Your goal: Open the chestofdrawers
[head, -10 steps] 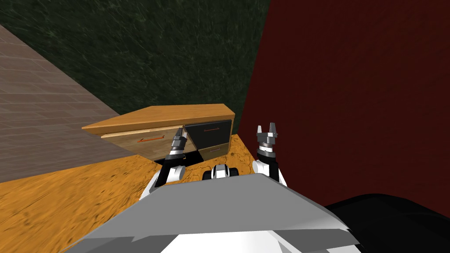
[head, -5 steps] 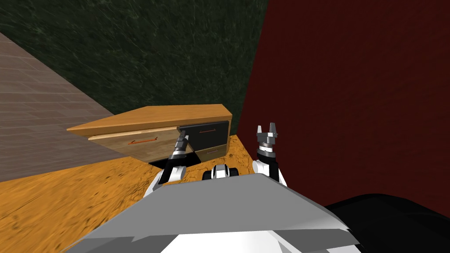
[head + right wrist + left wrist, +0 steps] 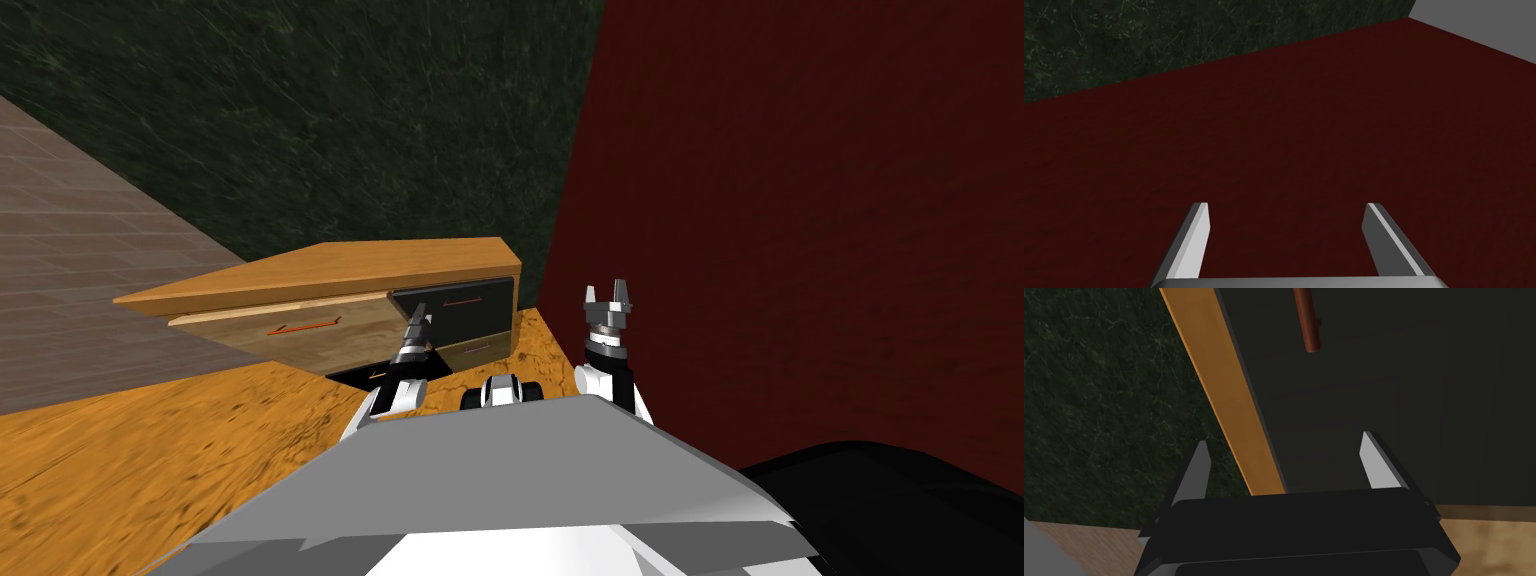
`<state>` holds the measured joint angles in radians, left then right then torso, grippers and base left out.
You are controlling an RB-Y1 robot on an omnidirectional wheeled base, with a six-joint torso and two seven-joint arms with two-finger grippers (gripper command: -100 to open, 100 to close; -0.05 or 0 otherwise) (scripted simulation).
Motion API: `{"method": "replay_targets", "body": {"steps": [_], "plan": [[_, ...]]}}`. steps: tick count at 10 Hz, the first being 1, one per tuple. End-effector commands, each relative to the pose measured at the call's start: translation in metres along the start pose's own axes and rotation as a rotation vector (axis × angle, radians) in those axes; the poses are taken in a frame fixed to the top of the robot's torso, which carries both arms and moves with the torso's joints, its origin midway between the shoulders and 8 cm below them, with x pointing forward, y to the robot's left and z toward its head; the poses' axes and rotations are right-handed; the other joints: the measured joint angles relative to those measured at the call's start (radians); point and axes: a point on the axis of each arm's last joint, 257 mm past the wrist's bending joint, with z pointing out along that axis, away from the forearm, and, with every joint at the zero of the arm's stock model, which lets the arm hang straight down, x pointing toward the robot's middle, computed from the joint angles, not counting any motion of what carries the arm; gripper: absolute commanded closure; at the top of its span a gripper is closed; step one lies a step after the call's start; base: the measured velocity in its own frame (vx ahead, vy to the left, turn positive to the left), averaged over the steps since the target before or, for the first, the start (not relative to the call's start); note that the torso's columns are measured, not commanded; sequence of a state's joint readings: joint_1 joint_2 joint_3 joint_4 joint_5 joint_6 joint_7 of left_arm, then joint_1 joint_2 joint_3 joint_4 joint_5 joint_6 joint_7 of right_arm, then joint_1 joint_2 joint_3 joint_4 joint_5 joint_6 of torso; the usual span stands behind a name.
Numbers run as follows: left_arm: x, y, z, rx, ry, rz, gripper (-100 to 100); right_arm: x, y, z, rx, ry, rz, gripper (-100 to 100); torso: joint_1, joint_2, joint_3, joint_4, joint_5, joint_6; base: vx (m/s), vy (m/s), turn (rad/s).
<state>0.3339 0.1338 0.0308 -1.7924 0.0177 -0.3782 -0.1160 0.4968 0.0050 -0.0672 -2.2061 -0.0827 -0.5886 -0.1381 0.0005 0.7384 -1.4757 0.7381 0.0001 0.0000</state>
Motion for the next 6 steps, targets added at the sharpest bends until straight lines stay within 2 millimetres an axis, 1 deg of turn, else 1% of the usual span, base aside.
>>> {"method": "replay_targets", "body": {"steps": [1,3,5,6], "plan": [[0.012,0.025,-0.002,-0.066,-0.032,-0.057,-100,0.0,0.0,0.0,0.0,0.0,0.0,0,-0.002,-0.001,-0.001,0.0,-0.001,0.0,0.062,-0.106,0.012],[0.021,0.033,-0.004,-0.091,-0.058,-0.104,-100,0.0,0.0,0.0,0.0,0.0,0.0,0,0.001,0.001,0.0,0.0,0.0,0.0,0.032,-0.059,0.005],[0.029,0.036,-0.005,-0.105,-0.081,-0.145,-100,0.0,0.0,0.0,0.0,0.0,0.0,0,0.002,0.001,0.001,0.0,0.0,0.0,0.012,-0.028,0.002],[0.027,0.034,-0.004,-0.101,-0.074,-0.133,-100,0.0,0.0,0.0,0.0,0.0,0.0,0,0.001,0.001,0.0,0.0,0.0,0.0,0.002,-0.01,0.0]]}}
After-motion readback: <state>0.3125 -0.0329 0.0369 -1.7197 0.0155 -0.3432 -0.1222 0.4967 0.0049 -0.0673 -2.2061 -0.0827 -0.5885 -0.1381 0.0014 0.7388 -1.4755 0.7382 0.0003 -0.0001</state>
